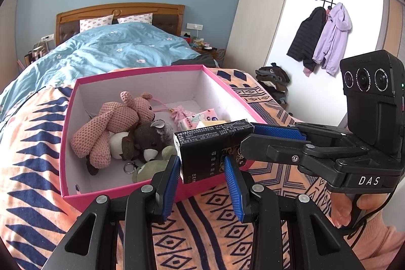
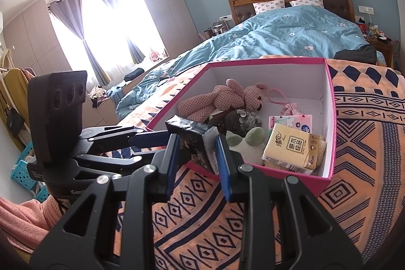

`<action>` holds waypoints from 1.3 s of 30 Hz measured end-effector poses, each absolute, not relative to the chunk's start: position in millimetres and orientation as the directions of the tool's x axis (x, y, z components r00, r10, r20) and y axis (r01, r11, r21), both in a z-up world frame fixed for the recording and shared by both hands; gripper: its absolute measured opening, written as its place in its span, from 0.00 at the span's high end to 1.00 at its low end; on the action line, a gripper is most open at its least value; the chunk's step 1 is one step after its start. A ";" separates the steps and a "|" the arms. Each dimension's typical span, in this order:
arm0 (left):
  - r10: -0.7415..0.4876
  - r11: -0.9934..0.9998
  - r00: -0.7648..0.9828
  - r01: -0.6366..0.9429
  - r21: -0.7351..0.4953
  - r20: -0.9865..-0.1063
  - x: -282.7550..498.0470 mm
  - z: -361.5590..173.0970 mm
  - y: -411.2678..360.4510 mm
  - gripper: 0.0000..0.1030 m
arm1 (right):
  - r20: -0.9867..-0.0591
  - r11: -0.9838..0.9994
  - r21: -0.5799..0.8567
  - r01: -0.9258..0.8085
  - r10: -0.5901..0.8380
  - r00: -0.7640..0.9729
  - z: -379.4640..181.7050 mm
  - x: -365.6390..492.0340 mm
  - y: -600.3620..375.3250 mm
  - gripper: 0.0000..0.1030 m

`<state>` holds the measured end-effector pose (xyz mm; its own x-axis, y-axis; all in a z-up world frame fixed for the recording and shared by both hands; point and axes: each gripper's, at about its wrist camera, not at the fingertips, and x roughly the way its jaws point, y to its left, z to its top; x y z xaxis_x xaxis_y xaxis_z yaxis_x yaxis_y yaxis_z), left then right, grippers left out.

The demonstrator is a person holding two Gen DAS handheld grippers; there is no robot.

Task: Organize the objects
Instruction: 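Lower the black Face pack over the rim into the box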

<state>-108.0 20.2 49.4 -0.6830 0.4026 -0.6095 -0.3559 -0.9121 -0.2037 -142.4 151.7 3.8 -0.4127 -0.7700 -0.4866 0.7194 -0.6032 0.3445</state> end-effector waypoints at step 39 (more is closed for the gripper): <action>0.382 -0.922 -0.673 -0.327 -0.209 -0.634 -134.4 44.2 12.8 0.65 | -0.504 -0.603 0.380 0.702 -0.771 -0.390 -1.9 -171.2 142.7 0.69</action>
